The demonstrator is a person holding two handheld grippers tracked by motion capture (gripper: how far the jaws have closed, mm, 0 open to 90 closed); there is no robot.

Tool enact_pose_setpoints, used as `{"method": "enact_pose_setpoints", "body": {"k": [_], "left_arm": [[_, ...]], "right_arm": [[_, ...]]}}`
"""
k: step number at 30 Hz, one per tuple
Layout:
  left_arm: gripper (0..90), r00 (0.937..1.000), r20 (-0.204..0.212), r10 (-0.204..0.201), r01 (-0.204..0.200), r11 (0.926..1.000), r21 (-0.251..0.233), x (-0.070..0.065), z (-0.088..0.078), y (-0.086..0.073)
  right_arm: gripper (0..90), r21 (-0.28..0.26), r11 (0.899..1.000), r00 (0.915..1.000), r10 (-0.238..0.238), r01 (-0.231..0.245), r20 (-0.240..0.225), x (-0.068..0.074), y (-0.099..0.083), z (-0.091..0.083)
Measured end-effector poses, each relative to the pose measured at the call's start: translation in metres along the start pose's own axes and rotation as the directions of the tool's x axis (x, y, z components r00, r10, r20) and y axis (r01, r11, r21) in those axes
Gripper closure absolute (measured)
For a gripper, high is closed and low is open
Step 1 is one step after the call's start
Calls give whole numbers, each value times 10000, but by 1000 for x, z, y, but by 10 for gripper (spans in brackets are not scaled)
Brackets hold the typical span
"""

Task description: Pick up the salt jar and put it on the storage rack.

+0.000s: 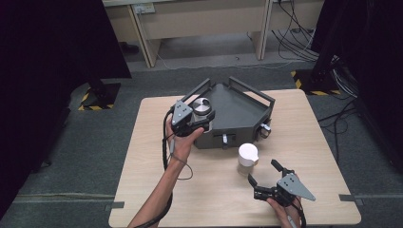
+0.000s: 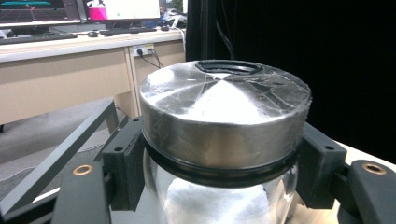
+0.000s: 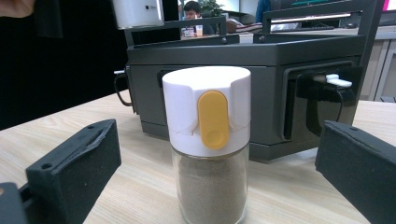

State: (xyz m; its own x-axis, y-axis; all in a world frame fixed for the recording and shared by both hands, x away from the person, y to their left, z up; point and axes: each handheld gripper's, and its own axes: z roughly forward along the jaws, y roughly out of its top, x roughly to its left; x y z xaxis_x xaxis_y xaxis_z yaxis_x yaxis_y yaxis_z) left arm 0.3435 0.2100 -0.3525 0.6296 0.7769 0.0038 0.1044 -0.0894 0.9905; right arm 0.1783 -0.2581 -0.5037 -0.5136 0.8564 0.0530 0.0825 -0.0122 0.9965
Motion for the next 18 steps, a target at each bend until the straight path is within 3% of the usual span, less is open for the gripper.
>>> {"method": "enact_pose_setpoints", "body": {"k": [12,18], "left_arm": [[305,9984,-534,-184,186,9998,35,6,25,-3],[304,9958,-918,-31,48,9998,181,8,35,-4]], "right_arm": [[3,-54,10000,10000,-5,5,-2,0,1,-1],[3,-85,10000,10000,3,-3,-11,0,1,-1]]}}
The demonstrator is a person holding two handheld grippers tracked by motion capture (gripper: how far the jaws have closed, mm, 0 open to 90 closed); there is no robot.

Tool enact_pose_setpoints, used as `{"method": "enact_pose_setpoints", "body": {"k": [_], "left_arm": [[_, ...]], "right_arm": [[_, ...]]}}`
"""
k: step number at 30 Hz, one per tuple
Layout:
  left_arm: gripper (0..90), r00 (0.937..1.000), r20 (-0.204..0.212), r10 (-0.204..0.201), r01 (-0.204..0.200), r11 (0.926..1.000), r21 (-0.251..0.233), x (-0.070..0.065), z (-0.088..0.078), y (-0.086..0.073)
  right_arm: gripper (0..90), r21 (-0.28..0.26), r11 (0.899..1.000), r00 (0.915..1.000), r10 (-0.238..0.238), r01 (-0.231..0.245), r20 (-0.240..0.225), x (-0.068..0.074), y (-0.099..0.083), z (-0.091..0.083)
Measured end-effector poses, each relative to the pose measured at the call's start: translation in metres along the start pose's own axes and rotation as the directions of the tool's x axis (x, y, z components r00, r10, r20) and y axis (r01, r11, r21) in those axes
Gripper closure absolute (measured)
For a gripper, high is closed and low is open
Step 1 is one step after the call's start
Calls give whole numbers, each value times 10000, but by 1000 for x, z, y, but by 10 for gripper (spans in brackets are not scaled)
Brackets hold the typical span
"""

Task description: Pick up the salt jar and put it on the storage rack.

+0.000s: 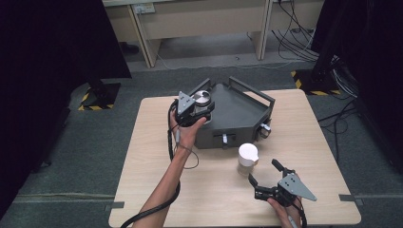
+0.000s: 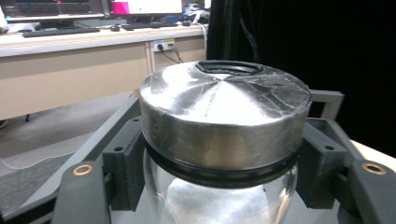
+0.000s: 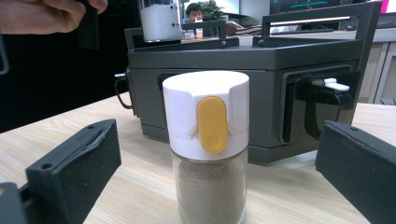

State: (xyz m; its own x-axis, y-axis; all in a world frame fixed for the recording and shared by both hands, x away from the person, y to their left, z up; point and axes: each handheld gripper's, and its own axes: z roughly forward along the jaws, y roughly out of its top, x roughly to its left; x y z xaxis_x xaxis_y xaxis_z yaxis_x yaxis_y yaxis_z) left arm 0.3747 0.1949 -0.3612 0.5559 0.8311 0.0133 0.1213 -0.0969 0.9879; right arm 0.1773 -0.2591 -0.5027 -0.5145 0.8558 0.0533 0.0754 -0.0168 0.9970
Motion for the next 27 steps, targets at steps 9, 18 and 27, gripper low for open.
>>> {"method": "enact_pose_setpoints", "body": {"k": [9,18,27], "left_arm": [[305,9992,-405,-8,12,9999,117,4,12,-6],[305,9978,-616,-237,248,9996,167,8,17,-15],[305,9975,-679,-201,214,9996,176,8,21,-22]], "right_arm": [[3,-13,10000,10000,31,-31,1,0,0,0],[3,-38,10000,10000,28,-28,-25,0,0,-1],[3,-28,10000,10000,1,-2,-56,0,0,0]]}}
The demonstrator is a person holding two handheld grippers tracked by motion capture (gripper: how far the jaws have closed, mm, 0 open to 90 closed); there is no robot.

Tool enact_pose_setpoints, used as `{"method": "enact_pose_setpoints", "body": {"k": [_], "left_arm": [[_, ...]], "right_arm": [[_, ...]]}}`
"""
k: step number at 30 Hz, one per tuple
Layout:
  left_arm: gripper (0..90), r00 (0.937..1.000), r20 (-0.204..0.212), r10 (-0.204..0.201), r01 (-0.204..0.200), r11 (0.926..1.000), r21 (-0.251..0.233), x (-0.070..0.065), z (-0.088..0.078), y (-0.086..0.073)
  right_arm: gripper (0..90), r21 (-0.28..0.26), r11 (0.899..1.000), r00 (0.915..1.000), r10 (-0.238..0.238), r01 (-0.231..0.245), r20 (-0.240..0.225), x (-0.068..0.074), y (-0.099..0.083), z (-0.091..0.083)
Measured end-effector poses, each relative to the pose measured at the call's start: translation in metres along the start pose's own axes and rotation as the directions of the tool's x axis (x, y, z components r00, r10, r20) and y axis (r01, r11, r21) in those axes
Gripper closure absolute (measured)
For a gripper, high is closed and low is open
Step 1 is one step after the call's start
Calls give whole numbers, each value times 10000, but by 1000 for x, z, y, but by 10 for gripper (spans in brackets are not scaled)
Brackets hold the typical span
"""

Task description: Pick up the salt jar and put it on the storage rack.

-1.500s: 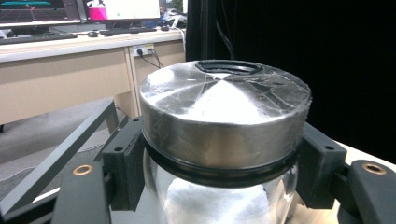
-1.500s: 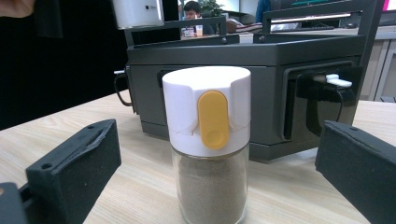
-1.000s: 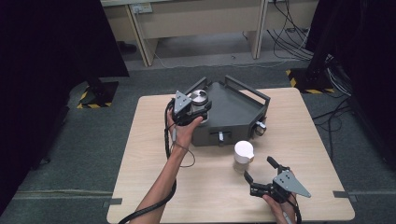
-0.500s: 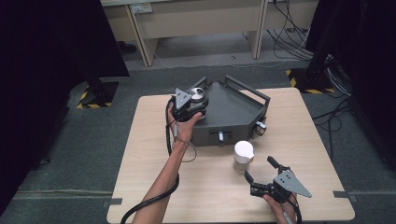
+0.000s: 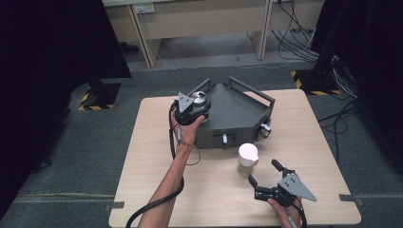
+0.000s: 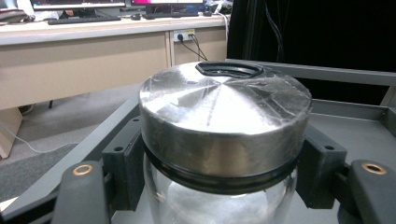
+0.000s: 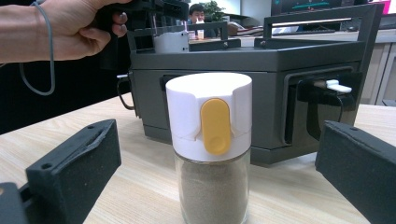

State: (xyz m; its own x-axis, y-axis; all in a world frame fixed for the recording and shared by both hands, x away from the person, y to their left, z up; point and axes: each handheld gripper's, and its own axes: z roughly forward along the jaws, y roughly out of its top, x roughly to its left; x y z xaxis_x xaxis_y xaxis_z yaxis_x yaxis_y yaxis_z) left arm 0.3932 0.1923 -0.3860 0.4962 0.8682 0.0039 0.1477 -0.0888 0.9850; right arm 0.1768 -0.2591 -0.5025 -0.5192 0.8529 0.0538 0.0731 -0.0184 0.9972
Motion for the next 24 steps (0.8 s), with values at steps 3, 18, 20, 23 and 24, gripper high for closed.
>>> {"method": "enact_pose_setpoints", "body": {"k": [3,18,20,23,24], "left_arm": [[304,10000,-34,-7,7,10000,-28,-1,0,-1],[256,9999,-125,64,-65,10000,-30,-3,-1,0],[190,9999,-120,17,-19,10000,-88,-3,-2,1],[90,9996,-204,-172,168,9997,-174,-2,-4,2],[67,9995,-227,-225,221,9995,-206,-2,-5,2]], "right_arm": [[3,14,10000,10000,-14,14,-12,0,0,0],[3,17,10000,10000,-17,17,-35,1,0,0],[3,24,10000,10000,-26,27,-45,1,0,1],[3,34,10000,10000,-25,25,-39,1,-1,1],[3,53,10000,10000,-31,31,-45,1,0,1]]}}
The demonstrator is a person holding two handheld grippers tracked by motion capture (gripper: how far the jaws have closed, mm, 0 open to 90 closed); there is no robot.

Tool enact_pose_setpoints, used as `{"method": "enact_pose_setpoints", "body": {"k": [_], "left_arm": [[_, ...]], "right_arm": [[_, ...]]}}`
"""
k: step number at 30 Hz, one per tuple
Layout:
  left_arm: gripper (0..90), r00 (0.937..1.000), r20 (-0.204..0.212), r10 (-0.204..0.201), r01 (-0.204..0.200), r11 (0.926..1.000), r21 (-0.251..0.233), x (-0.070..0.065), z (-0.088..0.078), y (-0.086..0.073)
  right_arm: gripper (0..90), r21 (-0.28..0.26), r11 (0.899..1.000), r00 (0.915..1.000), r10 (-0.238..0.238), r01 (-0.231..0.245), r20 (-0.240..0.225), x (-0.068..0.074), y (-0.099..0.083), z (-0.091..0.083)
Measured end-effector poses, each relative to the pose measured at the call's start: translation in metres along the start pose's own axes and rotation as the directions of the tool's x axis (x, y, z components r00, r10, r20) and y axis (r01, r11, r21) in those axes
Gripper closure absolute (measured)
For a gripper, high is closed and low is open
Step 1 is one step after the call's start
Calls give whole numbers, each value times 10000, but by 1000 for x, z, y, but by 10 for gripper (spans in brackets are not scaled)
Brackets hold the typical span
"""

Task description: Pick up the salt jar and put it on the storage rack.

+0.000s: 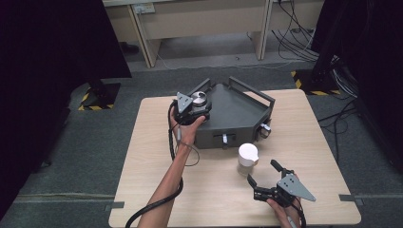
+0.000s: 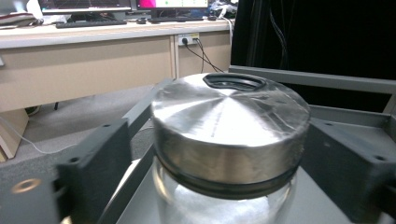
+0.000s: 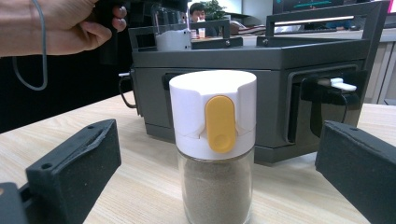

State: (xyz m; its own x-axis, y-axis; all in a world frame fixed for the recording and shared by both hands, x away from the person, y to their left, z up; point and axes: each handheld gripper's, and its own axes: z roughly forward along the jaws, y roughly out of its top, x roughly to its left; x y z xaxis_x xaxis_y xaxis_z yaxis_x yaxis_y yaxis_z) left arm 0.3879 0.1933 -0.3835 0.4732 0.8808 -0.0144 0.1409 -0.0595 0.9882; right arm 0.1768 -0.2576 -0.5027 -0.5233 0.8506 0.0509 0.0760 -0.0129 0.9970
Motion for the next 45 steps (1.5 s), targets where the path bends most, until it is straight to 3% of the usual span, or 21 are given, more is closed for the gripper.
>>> {"method": "enact_pose_setpoints", "body": {"k": [7,36,45], "left_arm": [[2,9997,54,-222,223,9997,-72,2,-6,0],[3,9964,780,-346,390,9977,-556,4,-43,-2],[3,9944,1032,-223,292,9974,-665,1,-56,-5]], "right_arm": [[3,-30,10000,10000,0,0,-11,1,0,0],[3,-7,10000,10000,-45,45,-15,2,0,1],[3,2,10000,10000,-52,52,-32,3,-1,1]]}}
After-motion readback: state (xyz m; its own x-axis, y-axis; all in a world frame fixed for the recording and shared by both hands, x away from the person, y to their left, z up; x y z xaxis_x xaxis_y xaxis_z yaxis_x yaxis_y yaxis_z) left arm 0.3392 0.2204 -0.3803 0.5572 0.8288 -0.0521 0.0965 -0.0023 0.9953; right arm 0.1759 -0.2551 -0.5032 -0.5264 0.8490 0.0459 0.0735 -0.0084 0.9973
